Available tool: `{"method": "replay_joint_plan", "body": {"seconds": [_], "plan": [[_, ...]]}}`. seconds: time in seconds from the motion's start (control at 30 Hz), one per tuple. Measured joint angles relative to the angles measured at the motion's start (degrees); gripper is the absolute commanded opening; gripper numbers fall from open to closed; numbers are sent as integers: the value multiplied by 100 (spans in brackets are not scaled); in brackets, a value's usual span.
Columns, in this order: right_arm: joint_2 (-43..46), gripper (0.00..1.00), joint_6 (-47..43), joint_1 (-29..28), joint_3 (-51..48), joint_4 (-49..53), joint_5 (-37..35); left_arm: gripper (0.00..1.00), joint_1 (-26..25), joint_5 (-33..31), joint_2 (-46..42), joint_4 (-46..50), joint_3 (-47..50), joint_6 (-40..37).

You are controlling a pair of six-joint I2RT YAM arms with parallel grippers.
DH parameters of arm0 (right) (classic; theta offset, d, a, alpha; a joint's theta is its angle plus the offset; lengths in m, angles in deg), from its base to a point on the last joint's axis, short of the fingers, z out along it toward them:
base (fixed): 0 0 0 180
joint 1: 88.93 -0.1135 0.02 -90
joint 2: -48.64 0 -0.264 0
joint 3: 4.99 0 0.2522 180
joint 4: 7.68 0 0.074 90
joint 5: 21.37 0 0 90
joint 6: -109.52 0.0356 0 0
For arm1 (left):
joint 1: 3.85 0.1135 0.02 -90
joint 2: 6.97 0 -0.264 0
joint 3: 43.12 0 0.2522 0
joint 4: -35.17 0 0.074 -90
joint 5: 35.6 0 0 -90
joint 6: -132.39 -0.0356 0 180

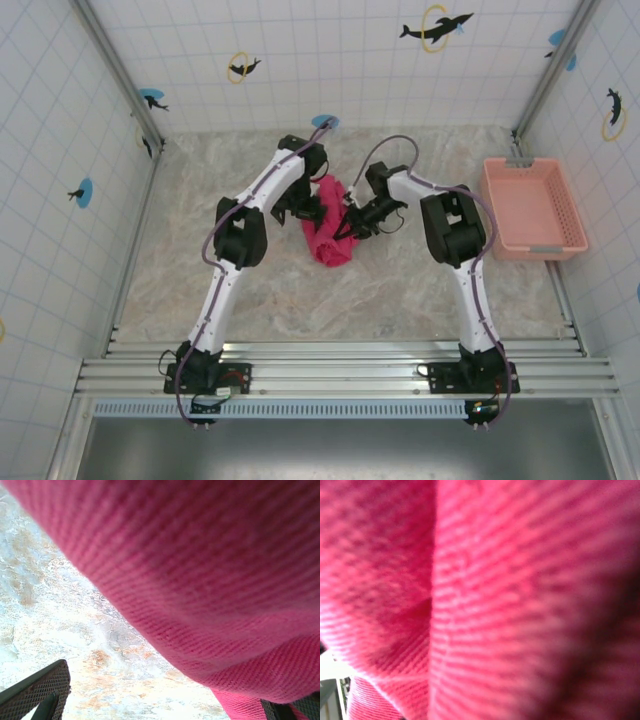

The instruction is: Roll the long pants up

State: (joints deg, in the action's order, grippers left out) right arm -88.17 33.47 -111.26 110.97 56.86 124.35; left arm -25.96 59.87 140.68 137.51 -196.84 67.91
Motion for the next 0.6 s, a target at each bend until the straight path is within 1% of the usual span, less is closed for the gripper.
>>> {"method": "replay_joint_plan", "body": {"seconds": [0.27, 0.37, 0.47, 0.6], "plan": [[22, 0, 177, -83, 345, 203, -437, 97, 59, -109, -79, -22, -2, 0], [31, 0, 380, -55, 723, 201, -715, 98, 181, -216, -232, -238, 50, 0], [59, 0, 575, 83, 1279, 262, -1005, 97, 431, -173, -699, -588, 337, 7], [94, 0, 658, 505, 2229, 601, -1497, 97, 866, 98, -1532, -994, 452, 50]]}}
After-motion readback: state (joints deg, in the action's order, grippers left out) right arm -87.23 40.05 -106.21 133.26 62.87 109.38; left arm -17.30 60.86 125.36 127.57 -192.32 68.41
